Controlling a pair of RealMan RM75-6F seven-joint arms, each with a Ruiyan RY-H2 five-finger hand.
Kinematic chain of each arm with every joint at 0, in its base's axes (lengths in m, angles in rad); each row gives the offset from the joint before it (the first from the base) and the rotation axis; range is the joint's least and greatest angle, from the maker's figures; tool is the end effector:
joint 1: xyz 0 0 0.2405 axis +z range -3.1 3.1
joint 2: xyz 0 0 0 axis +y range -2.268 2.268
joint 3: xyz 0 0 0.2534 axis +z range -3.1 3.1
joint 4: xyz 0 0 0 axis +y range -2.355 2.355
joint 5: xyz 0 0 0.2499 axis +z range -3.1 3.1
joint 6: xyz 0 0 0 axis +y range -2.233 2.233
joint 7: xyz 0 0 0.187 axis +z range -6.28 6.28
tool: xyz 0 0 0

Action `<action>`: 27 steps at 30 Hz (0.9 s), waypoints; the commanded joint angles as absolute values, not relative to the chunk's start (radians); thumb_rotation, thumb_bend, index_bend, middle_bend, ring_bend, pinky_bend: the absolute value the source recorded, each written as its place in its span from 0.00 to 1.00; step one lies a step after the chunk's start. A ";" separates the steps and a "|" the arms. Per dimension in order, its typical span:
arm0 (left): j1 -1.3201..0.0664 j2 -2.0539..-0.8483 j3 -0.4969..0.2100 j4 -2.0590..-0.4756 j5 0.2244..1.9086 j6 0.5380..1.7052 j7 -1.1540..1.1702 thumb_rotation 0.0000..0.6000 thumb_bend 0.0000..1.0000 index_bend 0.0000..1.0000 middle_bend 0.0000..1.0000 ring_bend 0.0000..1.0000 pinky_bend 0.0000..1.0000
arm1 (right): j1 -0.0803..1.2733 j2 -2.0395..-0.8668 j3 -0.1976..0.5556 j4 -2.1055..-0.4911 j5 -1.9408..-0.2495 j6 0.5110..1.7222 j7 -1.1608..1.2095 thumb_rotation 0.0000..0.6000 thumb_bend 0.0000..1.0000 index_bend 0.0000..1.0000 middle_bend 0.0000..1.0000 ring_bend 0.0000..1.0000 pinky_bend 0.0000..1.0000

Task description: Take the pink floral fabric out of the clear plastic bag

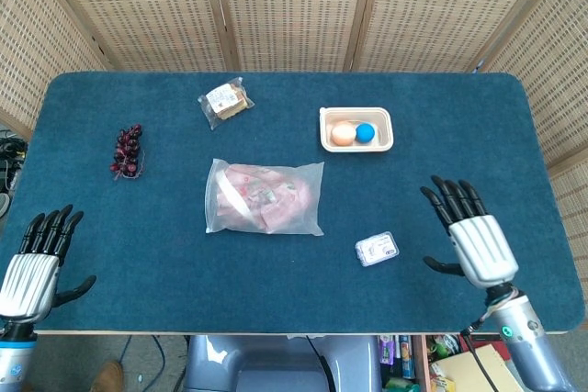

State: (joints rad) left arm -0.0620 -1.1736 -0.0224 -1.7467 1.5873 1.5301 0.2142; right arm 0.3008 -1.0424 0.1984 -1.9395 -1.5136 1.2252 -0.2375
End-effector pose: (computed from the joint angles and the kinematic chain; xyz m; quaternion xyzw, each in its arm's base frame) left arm -0.2731 0.2098 0.0905 -0.6175 -0.3606 -0.3984 0.5744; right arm -0.1783 -0.2967 0.0955 0.6883 -0.3262 0.4335 0.4816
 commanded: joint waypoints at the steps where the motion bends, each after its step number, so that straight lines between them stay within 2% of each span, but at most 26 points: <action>1: -0.067 -1.179 -0.028 -1.740 1.577 1.524 0.218 1.00 0.20 0.00 0.00 0.00 0.00 | 0.440 -1.077 0.272 -1.946 -1.417 1.073 -0.226 1.00 0.00 0.00 0.00 0.00 0.00; 4: -0.073 -1.185 -0.036 -1.733 1.564 1.517 0.221 1.00 0.20 0.00 0.00 0.00 0.00 | 0.548 -1.144 0.312 -1.916 -1.315 0.966 -0.256 1.00 0.00 0.00 0.00 0.00 0.00; 9: -0.077 -1.189 -0.044 -1.726 1.561 1.522 0.214 1.00 0.20 0.00 0.00 0.00 0.00 | 0.694 -1.263 0.354 -1.855 -1.159 0.863 -0.321 1.00 0.00 0.00 0.00 0.00 0.00; 11: -0.077 -1.190 -0.050 -1.723 1.558 1.528 0.207 1.00 0.20 0.00 0.00 0.00 0.00 | 0.814 -1.382 0.379 -1.769 -1.037 0.812 -0.392 1.00 0.00 0.00 0.00 0.00 0.00; 18: -0.080 -1.187 -0.056 -1.717 1.542 1.525 0.193 1.00 0.20 0.00 0.00 0.00 0.00 | 1.012 -1.568 0.355 -1.625 -0.762 0.836 -0.596 1.00 0.00 0.00 0.00 0.00 0.00; 27: -0.084 -1.186 -0.061 -1.714 1.523 1.518 0.192 1.00 0.20 0.00 0.00 0.00 0.00 | 1.120 -1.672 0.332 -1.510 -0.557 0.849 -0.675 1.00 0.00 0.00 0.00 0.00 0.00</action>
